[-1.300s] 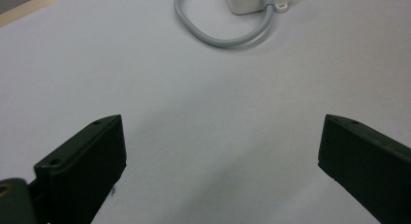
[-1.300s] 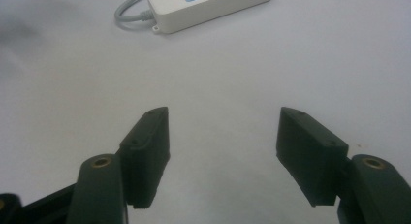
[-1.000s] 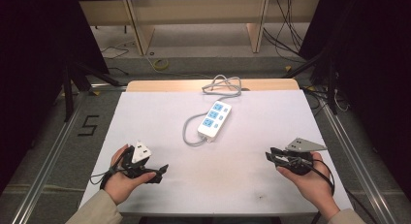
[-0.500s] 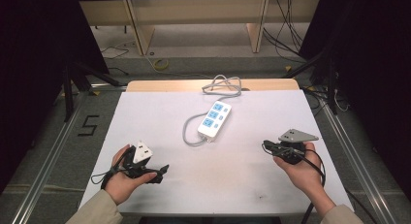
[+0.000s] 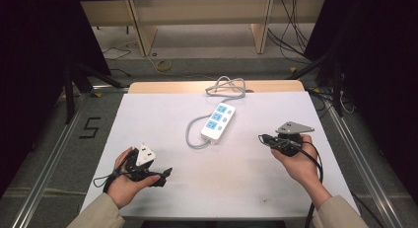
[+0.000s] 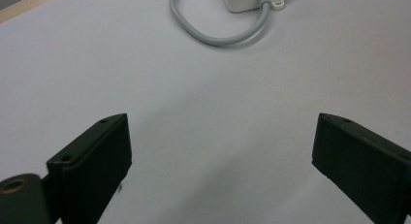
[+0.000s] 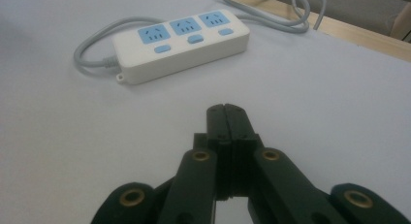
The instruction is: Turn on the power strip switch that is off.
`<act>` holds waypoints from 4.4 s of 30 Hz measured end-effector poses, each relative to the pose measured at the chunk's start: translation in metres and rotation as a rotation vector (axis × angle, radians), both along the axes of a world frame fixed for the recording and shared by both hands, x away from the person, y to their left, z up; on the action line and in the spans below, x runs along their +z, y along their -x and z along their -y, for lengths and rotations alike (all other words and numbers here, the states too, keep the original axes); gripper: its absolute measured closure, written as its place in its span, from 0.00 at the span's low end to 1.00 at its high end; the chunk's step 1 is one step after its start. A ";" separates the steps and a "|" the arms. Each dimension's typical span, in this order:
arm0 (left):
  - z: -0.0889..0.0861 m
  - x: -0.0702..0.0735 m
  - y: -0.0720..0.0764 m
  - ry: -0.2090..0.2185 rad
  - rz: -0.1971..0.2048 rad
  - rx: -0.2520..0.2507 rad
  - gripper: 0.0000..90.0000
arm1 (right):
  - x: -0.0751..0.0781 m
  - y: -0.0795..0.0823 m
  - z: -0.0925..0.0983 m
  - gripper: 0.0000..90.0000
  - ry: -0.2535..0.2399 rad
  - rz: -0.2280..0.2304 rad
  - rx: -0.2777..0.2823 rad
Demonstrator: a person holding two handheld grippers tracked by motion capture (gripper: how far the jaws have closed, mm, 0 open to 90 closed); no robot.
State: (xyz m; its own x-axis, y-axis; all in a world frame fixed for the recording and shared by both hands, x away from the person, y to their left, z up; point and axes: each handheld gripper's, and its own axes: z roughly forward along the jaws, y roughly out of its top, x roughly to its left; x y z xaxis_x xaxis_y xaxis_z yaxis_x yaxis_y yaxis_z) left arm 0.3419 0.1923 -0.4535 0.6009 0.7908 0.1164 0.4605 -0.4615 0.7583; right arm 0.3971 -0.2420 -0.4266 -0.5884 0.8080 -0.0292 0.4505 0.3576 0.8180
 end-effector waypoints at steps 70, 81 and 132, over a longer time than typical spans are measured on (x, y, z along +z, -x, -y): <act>0.003 -0.001 0.000 0.007 -0.023 -0.026 0.07 | -0.005 -0.092 -0.074 1.00 0.074 -0.075 0.030; 0.005 -0.001 0.002 0.009 -0.021 -0.031 0.07 | -0.003 -0.100 -0.082 1.00 0.094 -0.090 0.034; 0.006 -0.001 0.000 0.008 -0.026 -0.039 0.08 | -0.005 -0.138 -0.113 1.00 0.152 -0.155 0.040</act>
